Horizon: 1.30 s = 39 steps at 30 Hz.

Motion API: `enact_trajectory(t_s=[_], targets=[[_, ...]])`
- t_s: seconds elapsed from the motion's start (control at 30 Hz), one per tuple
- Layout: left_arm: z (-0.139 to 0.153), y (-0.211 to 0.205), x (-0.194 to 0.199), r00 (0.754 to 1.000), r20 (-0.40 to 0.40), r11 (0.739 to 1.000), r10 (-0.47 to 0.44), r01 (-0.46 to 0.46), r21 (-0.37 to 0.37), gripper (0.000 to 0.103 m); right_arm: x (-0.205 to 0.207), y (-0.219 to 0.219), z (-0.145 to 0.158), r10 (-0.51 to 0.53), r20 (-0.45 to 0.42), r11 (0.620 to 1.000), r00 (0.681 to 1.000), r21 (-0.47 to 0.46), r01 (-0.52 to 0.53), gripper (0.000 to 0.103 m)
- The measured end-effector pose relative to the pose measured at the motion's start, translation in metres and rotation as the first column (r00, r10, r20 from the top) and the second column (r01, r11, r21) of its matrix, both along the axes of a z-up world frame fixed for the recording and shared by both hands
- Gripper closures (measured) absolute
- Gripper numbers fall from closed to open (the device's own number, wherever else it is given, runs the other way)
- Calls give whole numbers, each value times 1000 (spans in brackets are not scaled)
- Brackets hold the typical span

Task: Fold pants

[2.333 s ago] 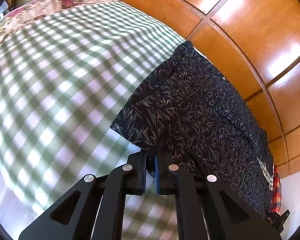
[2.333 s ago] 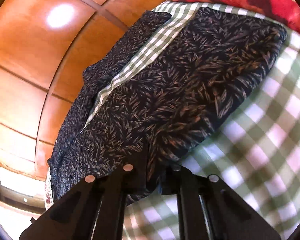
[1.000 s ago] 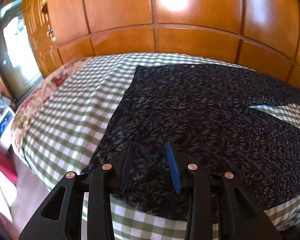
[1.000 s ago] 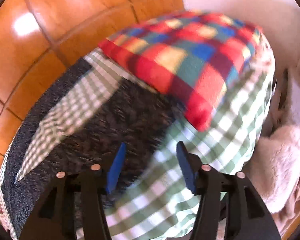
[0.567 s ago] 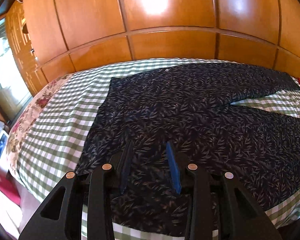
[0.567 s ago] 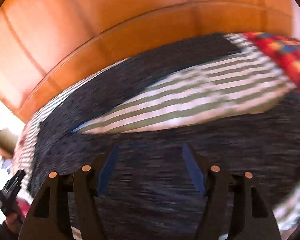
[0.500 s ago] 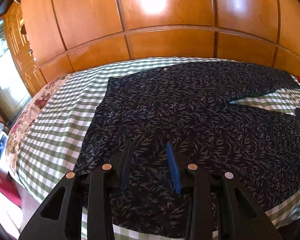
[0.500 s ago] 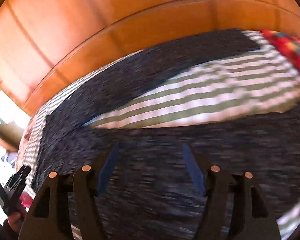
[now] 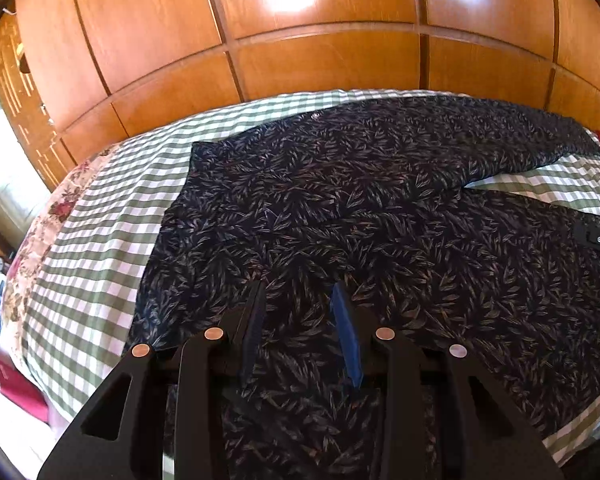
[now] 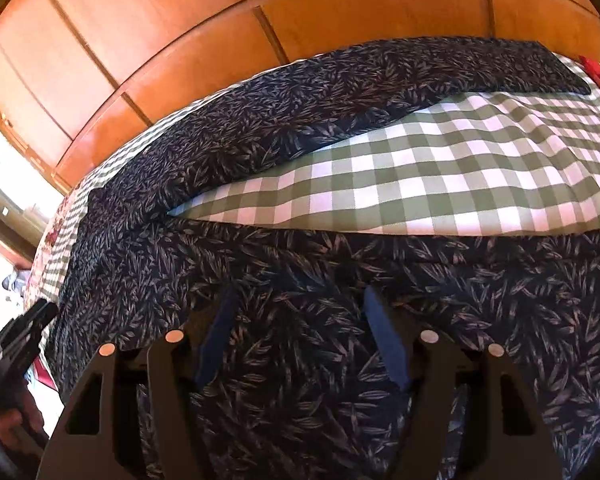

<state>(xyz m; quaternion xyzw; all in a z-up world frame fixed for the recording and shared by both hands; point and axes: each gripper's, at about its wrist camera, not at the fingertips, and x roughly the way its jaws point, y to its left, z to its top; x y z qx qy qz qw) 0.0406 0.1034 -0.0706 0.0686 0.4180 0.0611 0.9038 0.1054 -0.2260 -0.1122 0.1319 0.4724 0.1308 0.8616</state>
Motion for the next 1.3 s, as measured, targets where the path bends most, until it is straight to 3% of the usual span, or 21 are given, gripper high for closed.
enact_trajectory(t_s=[0.27, 0.37, 0.4, 0.43, 0.53, 0.67, 0.8, 0.9, 1.03, 1.13, 1.17, 1.23, 1.3], targets=[[-1, 2, 20, 1000, -23, 1000, -5, 5, 15, 69, -6, 4, -6, 50, 58, 999, 997, 3, -50, 24], [1, 12, 31, 999, -47, 999, -22, 20, -41, 69, -7, 6, -7, 60, 68, 998, 996, -3, -60, 22], [2, 23, 38, 998, -63, 994, -23, 17, -107, 68, -7, 6, -7, 63, 70, 998, 996, -3, -63, 20], [4, 39, 48, 997, -77, 979, -25, 9, -203, 54, -7, 7, -7, 69, 73, 998, 995, -3, -69, 19], [13, 87, 76, 996, -72, 934, 46, -68, -350, 50, -7, 9, -7, 80, 77, 997, 994, -4, -80, 16], [20, 151, 120, 987, -75, 886, 140, -159, -437, 50, -6, 9, -8, 87, 82, 996, 993, -3, -87, 15], [11, 204, 172, 969, -129, 818, 211, -247, -519, 50, -6, 8, -8, 89, 83, 996, 993, 11, -90, 14], [1, 225, 199, 953, -164, 788, 256, -304, -536, 50, -5, 9, -9, 96, 83, 995, 992, 7, -97, 13], [-15, 226, 228, 945, -213, 762, 250, -328, -558, 50, -4, 11, -10, 105, 84, 994, 991, 1, -106, 10], [-27, 220, 243, 937, -241, 785, 254, -345, -514, 53, -3, 12, -10, 111, 80, 994, 991, -3, -111, 9], [-30, 215, 246, 937, -248, 807, 246, -340, -484, 74, -3, 12, -10, 112, 80, 994, 990, -6, -112, 9], [-23, 207, 241, 949, -195, 833, 246, -310, -458, 88, -3, 14, -10, 114, 78, 993, 990, -12, -114, 9], [-5, 198, 227, 970, -100, 851, 223, -244, -466, 94, -3, 14, -10, 115, 77, 993, 990, -16, -114, 9]])
